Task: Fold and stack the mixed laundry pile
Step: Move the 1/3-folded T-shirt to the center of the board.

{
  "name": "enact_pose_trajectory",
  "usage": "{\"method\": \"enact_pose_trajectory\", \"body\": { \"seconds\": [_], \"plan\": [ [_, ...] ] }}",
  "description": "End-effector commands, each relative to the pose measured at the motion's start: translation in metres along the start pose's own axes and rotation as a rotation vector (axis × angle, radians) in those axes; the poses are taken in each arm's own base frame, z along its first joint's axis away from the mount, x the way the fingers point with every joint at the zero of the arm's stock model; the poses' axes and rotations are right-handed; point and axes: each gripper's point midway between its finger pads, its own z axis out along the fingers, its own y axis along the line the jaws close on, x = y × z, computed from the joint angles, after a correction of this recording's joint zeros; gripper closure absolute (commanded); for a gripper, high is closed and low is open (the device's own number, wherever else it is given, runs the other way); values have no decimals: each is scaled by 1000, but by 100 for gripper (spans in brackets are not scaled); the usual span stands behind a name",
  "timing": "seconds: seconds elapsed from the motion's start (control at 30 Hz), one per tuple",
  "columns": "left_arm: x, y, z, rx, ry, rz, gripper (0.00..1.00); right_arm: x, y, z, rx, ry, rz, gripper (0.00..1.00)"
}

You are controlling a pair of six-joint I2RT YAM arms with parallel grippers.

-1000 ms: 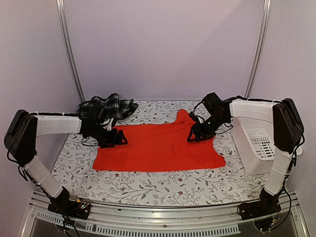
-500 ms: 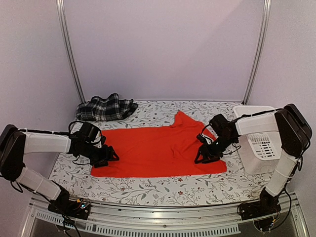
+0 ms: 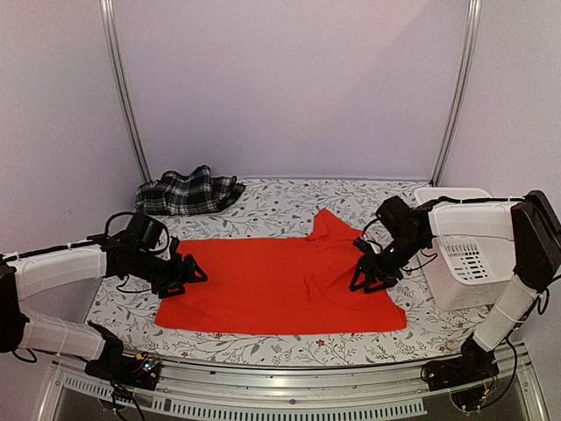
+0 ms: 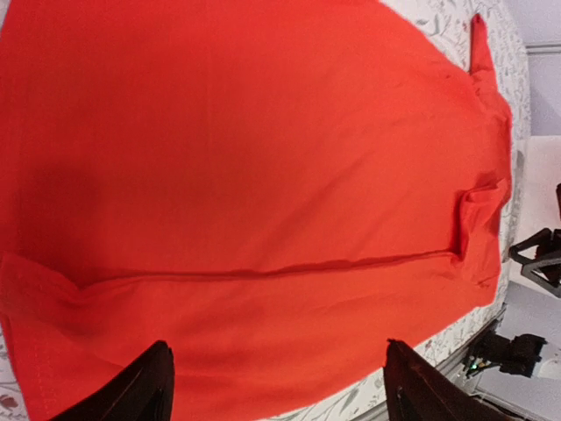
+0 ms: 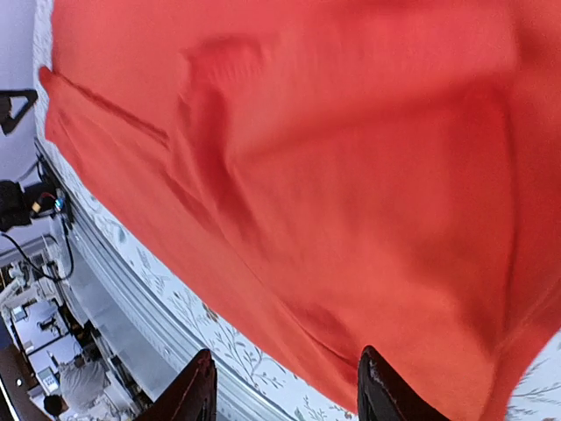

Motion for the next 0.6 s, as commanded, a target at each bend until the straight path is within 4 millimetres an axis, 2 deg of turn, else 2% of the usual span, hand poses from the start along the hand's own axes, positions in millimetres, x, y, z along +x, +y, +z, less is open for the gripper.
{"method": "enact_pose_trajectory", "body": {
  "seconds": [0.0, 0.1, 0.23, 0.27, 0.37, 0.57],
  "plan": [
    [-47, -26, -21, 32, -112, 56, 18, -90, 27, -71, -6, -286, -81, 47],
    [-64, -34, -21, 31, -122, 72, 18, -141, 43, -84, -26, -349, -99, 47],
    [-80, -39, -23, 18, -145, 76, 18, -194, 46, -76, -54, -372, -64, 48],
    [-84, -40, -24, 20, -155, 73, 18, -203, 40, -67, -51, -362, -42, 48],
    [-95, -44, -29, 30, -181, 61, 18, -222, 27, -50, -48, -345, 4, 48],
    [-103, -47, -33, 35, -205, 51, 18, -234, 6, -21, -29, -320, 29, 48]
  ]
}}
